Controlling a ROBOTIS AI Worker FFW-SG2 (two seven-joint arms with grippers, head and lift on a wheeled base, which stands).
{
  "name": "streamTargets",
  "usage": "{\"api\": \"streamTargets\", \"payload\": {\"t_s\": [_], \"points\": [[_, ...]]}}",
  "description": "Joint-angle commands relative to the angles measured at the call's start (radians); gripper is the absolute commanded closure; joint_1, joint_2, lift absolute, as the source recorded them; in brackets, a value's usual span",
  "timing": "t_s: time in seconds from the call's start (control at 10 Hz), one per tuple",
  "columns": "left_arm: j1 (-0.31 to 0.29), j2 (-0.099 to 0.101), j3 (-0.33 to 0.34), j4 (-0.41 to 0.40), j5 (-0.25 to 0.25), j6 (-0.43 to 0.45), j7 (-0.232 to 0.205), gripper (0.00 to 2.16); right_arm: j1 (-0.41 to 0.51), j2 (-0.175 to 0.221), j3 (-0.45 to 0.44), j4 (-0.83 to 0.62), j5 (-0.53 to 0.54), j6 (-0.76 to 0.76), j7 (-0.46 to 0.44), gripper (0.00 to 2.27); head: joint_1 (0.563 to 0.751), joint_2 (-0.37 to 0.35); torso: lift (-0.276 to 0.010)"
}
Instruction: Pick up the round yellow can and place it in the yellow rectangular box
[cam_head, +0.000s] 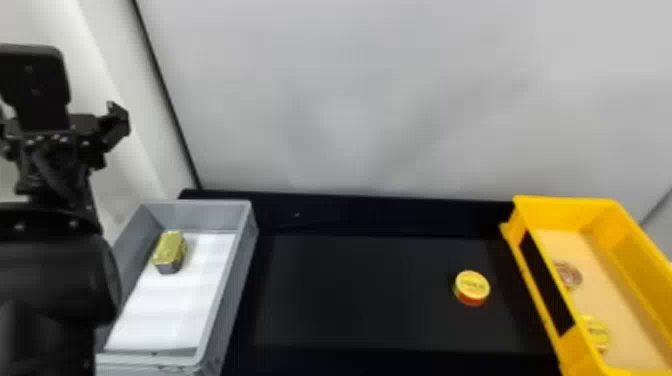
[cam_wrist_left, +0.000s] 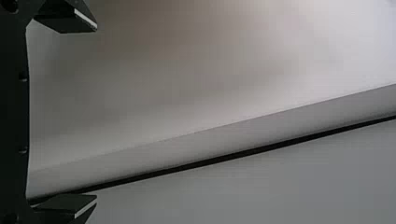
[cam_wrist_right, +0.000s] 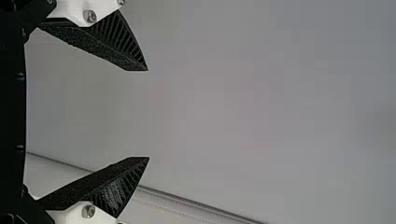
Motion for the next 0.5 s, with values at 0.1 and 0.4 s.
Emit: {"api": "streamTargets", "payload": {"t_s": [0.1,0.4], "points": [[0.002,-0.003,0.006,0.0,0.0,-0.002,0.002,0.0,-0.001,-0.002,-0.003,-0.011,-0.001,0.012,0.001,0.12,0.694,0.014,-0.061],[0.003,-0.003,0.006,0.0,0.0,-0.003,0.002,0.0,0.003,-0.002,0.0,-0.01,-0.001,0.006,0.001,0.12,0.694,0.014,-0.061]]}}
